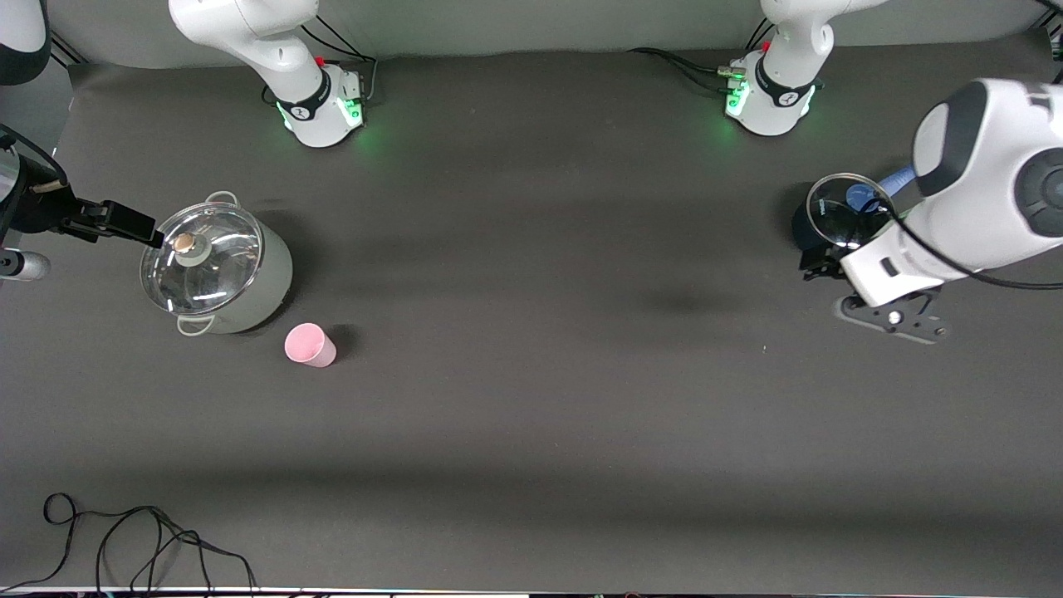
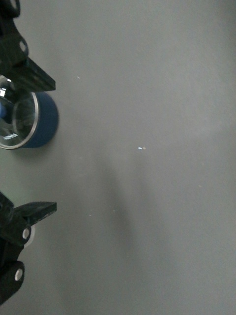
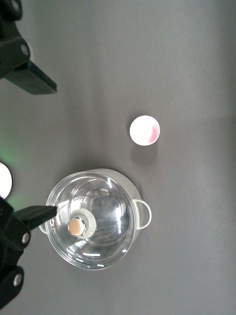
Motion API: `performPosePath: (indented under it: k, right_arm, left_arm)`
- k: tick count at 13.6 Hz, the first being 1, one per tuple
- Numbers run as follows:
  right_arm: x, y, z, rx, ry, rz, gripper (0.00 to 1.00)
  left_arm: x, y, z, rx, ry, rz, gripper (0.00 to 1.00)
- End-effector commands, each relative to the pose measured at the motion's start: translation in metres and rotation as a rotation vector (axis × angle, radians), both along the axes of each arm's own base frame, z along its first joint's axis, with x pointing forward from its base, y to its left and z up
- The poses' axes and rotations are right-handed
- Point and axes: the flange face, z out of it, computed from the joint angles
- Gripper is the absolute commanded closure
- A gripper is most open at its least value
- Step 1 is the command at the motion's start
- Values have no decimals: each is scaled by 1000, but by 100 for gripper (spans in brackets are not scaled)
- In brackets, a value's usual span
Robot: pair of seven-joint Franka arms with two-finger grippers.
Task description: Transfer pink cup from left to right arm
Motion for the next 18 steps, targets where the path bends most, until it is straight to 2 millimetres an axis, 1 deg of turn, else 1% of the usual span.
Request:
performPosePath:
  k: [1, 2, 4, 5, 7, 8, 9, 10, 11, 12, 13, 14, 15, 16, 18]
  right_arm:
    - [1, -4, 6, -22, -6, -6, 0]
    - [0, -11, 6, -20, -5, -20, 0]
    - [-3, -10, 10, -18, -14, -16, 0]
    - [-5, -8, 12, -18, -18, -11, 0]
    - [-11, -5, 12, -22, -42, -7, 0]
    - [-17, -3, 8, -23, -73, 14, 0]
    - [-18, -1, 4, -22, -96, 76, 0]
    - [-16, 0, 6, -24, -110, 129, 0]
    - [-16, -8, 7, -21, -115, 125, 0]
    - [-16, -9, 7, -21, -115, 123, 0]
    - [-15, -9, 9, -21, -118, 116, 0]
    - [-13, -8, 13, -21, -121, 115, 0]
    - [-12, -9, 14, -21, -120, 109, 0]
    - [-11, -8, 14, -21, -118, 108, 0]
    - [-10, -6, 13, -21, -117, 109, 0]
  left_arm:
    - [-5, 14, 25, 50, 31, 49, 1]
    - [-5, 32, 33, 55, 43, 81, 1]
    - [-5, 63, 46, 61, 57, 139, 1]
    - [-5, 67, 55, 61, 54, 150, 1]
    - [-10, 69, 67, 69, 64, 161, 1]
    - [-13, 69, 69, 74, 79, 184, 1]
    - [-13, 69, 71, 77, 78, 207, 1]
    - [-14, 69, 70, 82, 80, 228, 1]
    - [-14, 71, 76, 87, 77, 249, 1]
    - [-14, 73, 83, 81, 70, 261, 1]
    - [-15, 80, 84, 76, 78, 269, 1]
    - [-13, 76, 84, 74, 59, 263, 1]
    - [-12, 72, 87, 72, 33, 256, 1]
    - [-18, 67, 89, 76, 7, 249, 1]
    - [-28, 60, 86, 84, -57, 244, 1]
